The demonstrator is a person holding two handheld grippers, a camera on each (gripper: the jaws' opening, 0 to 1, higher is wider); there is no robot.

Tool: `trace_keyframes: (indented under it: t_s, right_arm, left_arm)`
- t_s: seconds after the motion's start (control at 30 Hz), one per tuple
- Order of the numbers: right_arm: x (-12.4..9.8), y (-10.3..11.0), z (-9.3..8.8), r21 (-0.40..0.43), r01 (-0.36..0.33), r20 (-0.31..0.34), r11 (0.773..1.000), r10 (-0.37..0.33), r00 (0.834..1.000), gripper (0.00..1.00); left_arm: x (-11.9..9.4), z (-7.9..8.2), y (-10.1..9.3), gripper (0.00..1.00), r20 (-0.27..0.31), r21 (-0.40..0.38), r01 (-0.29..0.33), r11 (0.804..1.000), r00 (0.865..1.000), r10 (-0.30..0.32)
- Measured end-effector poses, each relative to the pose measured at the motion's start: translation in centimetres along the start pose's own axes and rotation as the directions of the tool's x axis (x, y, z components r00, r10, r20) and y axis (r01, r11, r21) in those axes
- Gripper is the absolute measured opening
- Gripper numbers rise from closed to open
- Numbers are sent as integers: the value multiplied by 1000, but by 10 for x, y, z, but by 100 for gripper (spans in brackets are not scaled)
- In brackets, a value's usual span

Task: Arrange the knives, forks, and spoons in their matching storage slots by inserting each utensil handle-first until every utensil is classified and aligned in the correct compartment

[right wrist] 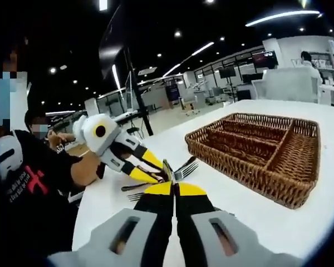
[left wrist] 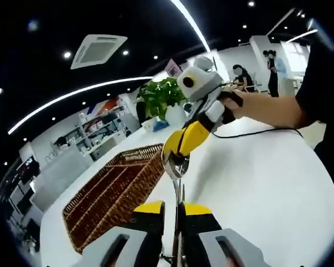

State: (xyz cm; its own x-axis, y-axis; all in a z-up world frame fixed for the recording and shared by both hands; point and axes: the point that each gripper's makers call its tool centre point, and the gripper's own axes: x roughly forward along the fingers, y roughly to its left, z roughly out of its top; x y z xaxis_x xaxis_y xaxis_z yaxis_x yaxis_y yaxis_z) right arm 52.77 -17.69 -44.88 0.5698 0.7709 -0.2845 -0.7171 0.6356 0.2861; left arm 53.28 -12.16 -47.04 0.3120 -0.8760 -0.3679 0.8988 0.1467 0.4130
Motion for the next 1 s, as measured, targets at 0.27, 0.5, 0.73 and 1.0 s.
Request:
trace_keyframes:
  t_s: [0.27, 0.5, 0.73, 1.0]
  right_arm:
    - [3, -5, -6, 88, 15, -20, 996, -14, 1000, 0]
    - [5, 8, -16, 19, -52, -60, 998, 53, 997, 1]
    - [7, 16, -17, -250, -70, -35, 966, 63, 997, 11]
    - [6, 10, -13, -143, -19, -51, 990, 12, 999, 0]
  left_arm:
    - [5, 2, -2, 7, 10, 117, -8, 993, 1000, 7]
    - [0, -2, -10, 2, -5, 34, 66, 997, 998, -66]
    - [0, -7, -17, 0, -26, 7, 110, 994, 994, -110]
    - [0, 0, -22, 2, 9, 6, 133, 991, 991, -133]
